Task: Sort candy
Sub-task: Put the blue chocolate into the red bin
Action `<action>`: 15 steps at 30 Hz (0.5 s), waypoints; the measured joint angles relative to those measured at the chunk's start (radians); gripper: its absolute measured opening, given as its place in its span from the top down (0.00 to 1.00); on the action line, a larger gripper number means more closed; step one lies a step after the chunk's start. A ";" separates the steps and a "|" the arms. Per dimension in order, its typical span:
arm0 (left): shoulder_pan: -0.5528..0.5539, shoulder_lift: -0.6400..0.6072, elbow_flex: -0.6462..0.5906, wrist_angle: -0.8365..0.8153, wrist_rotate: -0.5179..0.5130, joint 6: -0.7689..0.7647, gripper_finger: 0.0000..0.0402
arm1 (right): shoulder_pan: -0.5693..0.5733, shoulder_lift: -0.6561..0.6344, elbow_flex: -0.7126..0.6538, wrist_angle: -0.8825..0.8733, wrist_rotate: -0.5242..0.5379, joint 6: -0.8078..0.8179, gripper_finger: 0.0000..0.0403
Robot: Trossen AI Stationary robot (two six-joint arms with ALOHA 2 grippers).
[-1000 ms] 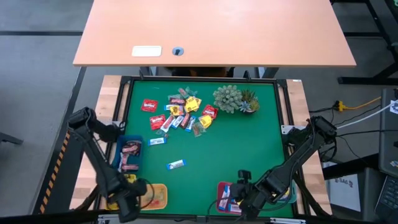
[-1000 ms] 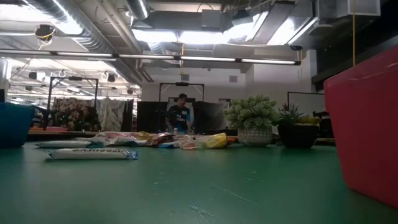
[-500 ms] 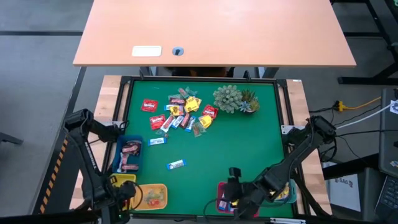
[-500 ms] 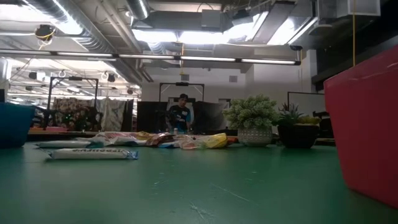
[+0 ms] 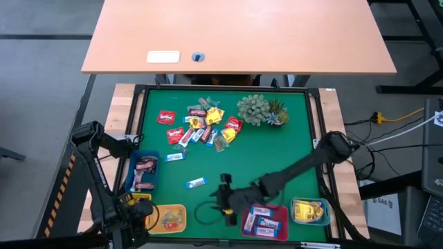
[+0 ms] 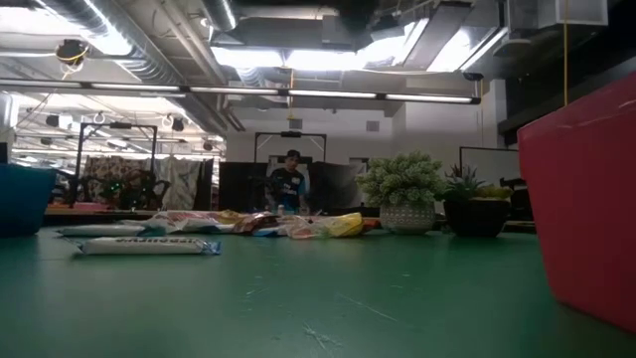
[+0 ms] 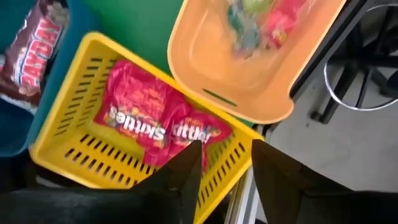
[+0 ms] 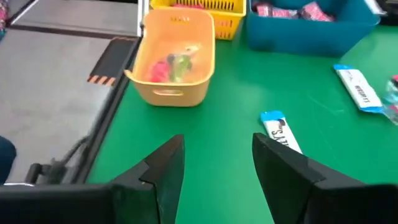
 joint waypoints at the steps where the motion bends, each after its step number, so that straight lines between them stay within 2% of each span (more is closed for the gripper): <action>1: 0.001 0.000 0.000 0.002 -0.002 0.000 0.67 | -0.017 0.016 0.000 0.023 -0.026 -0.007 0.53; 8: 0.003 0.000 0.000 0.007 -0.004 0.005 0.60 | -0.124 0.086 0.000 0.089 -0.136 -0.076 0.51; 12: 0.003 0.000 0.000 0.007 -0.004 0.007 0.59 | -0.181 0.118 0.000 0.093 -0.138 -0.077 0.43; 15: 0.003 0.000 0.000 0.007 -0.005 0.007 0.59 | -0.217 0.150 0.000 0.126 -0.181 -0.078 0.36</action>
